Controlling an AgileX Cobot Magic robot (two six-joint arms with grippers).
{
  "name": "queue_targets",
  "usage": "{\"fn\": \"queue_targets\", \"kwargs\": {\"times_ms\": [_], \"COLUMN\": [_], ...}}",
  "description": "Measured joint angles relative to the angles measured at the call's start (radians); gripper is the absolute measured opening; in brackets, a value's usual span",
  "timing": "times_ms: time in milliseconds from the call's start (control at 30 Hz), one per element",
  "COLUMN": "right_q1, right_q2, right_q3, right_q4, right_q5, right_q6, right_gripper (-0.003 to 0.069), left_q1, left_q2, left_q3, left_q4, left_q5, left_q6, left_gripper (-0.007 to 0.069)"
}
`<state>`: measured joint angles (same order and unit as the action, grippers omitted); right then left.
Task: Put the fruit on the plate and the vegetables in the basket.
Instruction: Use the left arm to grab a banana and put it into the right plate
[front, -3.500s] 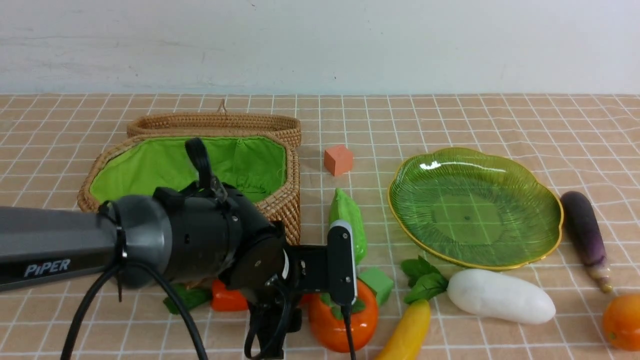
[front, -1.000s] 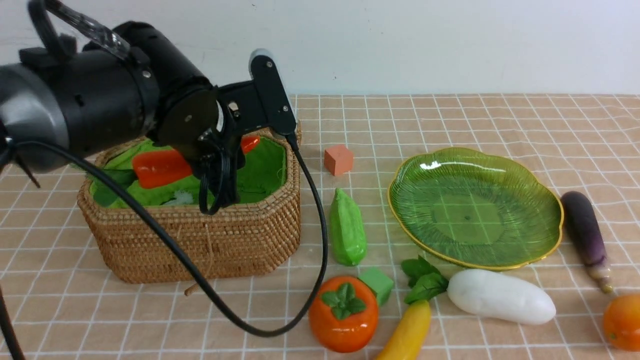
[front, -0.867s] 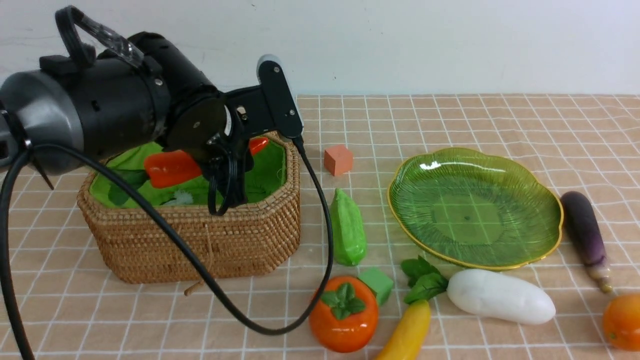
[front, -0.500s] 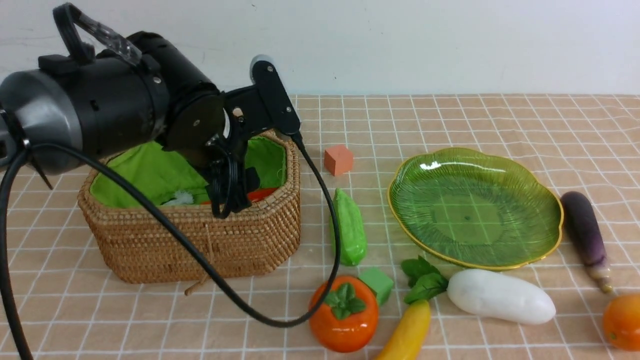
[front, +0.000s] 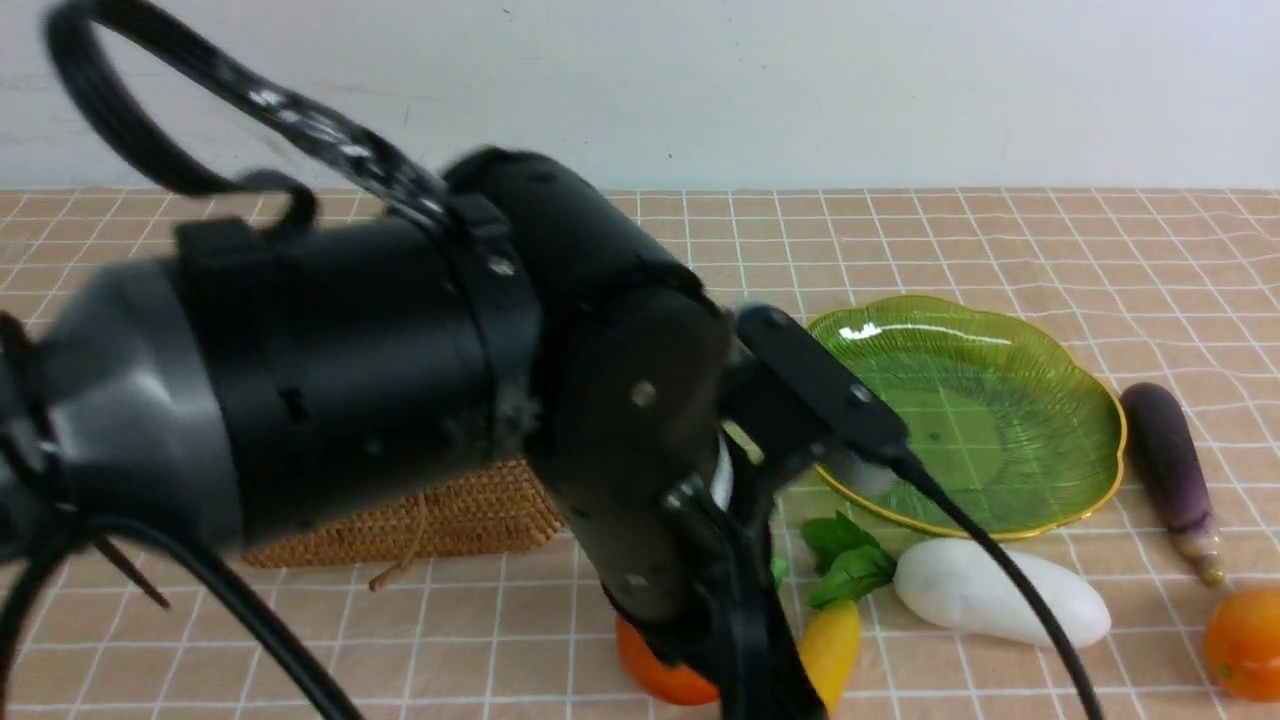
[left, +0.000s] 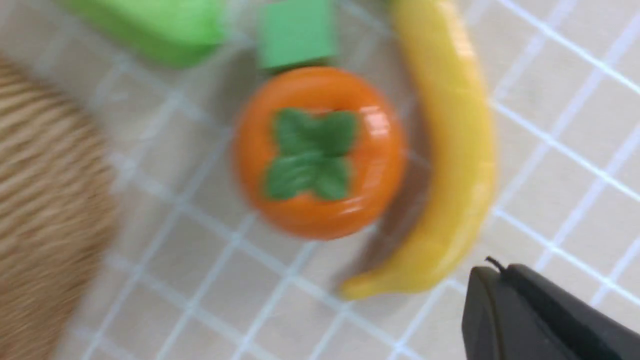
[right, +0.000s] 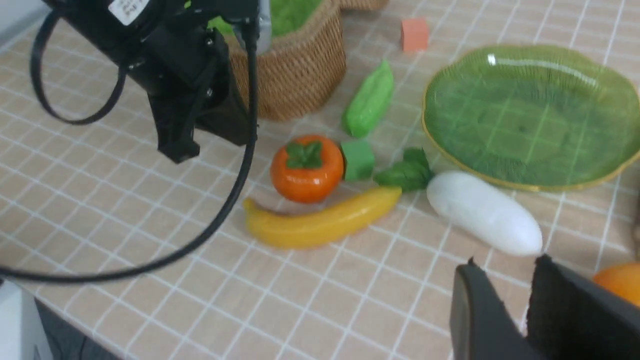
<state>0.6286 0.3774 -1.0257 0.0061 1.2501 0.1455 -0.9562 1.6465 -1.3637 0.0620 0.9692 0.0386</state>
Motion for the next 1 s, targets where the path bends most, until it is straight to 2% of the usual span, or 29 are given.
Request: {"fn": "queue_targets", "kwargs": {"times_ms": [33, 67, 133, 200, 300, 333, 433, 600, 733, 867, 1000], "right_q1": [0.0, 0.0, 0.0, 0.0, 0.0, 0.0, 0.0, 0.0, 0.0, 0.0, 0.0], "right_q2": [0.0, 0.0, 0.0, 0.0, 0.0, 0.0, 0.0, 0.0, 0.0, 0.0, 0.0], "right_q3": [0.0, 0.0, 0.0, 0.0, -0.001, -0.001, -0.001, -0.001, -0.001, -0.001, -0.001], "right_q4": [0.002, 0.002, 0.002, 0.002, 0.009, 0.017, 0.038, 0.083, 0.09, 0.09, 0.09], "right_q5": [0.017, 0.018, 0.018, 0.018, 0.018, 0.018, 0.018, 0.018, 0.018, 0.018, 0.018], "right_q6": [0.0, 0.0, 0.0, 0.0, 0.0, 0.0, 0.0, 0.0, 0.0, 0.0, -0.008], "right_gripper": [0.0175, 0.0175, 0.0176, 0.0176, 0.0176, 0.0176, 0.0178, 0.0178, 0.0178, 0.0178, 0.0178], "left_q1": [-0.038, -0.043, -0.105, -0.128, -0.139, -0.133, -0.117, -0.087, -0.084, -0.085, -0.086], "left_q2": [0.021, 0.028, 0.082, 0.115, 0.178, 0.225, 0.29, 0.403, 0.417, 0.418, 0.411], "left_q3": [0.0, 0.0, 0.0, 0.0, 0.0, 0.0, -0.005, -0.034, -0.043, -0.044, -0.045], "left_q4": [-0.001, -0.001, 0.017, 0.045, 0.129, 0.192, 0.279, 0.44, 0.449, 0.425, 0.414], "left_q5": [-0.022, -0.027, -0.12, -0.178, -0.296, -0.363, -0.405, -0.394, -0.393, -0.391, -0.374], "left_q6": [0.0, 0.0, 0.014, 0.021, 0.02, -0.006, -0.08, -0.27, -0.313, -0.319, -0.319], "left_gripper": [0.0049, 0.0055, 0.0174, 0.0242, 0.0363, 0.0419, 0.0464, 0.0472, 0.0426, 0.0321, 0.0323]}}
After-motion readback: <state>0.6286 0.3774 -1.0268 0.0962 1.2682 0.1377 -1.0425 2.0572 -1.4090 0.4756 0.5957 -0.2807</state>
